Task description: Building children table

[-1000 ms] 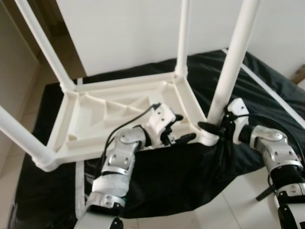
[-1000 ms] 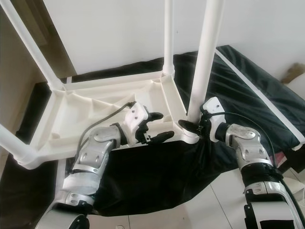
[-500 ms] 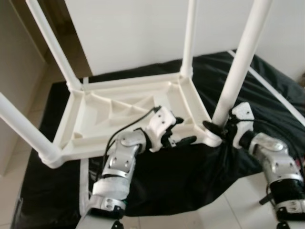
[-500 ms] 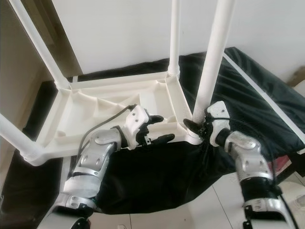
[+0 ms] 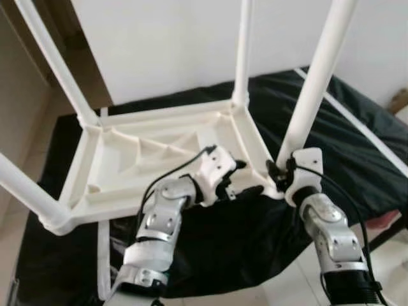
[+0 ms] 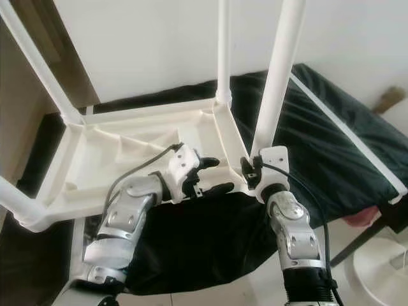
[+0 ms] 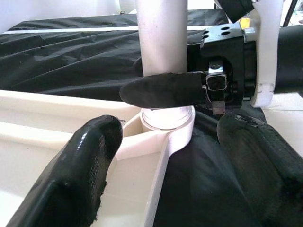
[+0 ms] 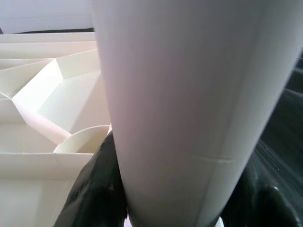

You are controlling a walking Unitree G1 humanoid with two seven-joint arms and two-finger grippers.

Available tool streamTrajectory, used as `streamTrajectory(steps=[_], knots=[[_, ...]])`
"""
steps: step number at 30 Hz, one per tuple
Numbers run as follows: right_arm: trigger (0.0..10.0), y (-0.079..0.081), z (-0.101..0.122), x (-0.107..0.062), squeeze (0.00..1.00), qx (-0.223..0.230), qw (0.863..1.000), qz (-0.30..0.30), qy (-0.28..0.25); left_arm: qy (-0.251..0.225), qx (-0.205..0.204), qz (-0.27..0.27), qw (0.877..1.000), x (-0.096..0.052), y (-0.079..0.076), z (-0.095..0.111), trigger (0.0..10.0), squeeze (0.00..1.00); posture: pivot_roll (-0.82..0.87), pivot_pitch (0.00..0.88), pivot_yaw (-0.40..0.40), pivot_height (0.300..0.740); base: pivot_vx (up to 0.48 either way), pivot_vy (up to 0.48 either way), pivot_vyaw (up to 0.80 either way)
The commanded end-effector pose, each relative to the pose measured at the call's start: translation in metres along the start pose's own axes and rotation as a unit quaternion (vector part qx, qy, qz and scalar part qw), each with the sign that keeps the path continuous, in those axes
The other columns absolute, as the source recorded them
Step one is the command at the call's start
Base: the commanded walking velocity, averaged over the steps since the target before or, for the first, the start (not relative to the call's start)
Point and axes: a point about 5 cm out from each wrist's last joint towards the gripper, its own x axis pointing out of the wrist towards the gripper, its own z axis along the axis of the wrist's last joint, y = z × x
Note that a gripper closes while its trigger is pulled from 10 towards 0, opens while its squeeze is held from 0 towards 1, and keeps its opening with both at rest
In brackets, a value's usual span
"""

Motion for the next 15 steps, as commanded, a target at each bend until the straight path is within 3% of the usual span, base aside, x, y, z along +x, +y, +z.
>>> streamTrajectory(steps=[1,8,15], knots=[[0.0,0.007,-0.032,-0.007,0.00,0.011,0.996,-0.019,0.086,0.007,-0.001,0.098,0.995,-0.002,0.009,-0.002,10.0,0.00,-0.11,0.000,0.083,0.740,0.000,0.000,0.00],[0.0,0.016,-0.035,-0.015,0.00,0.035,0.989,-0.114,0.084,0.008,0.000,0.095,0.995,-0.003,0.008,-0.003,10.0,0.00,-0.11,0.000,0.088,0.740,0.000,0.000,0.00],[0.0,0.029,-0.029,-0.017,0.00,0.044,0.990,-0.112,0.076,0.009,0.002,0.089,0.996,-0.002,0.008,-0.002,10.0,0.00,-0.12,0.000,0.099,0.740,0.000,0.000,0.00]])
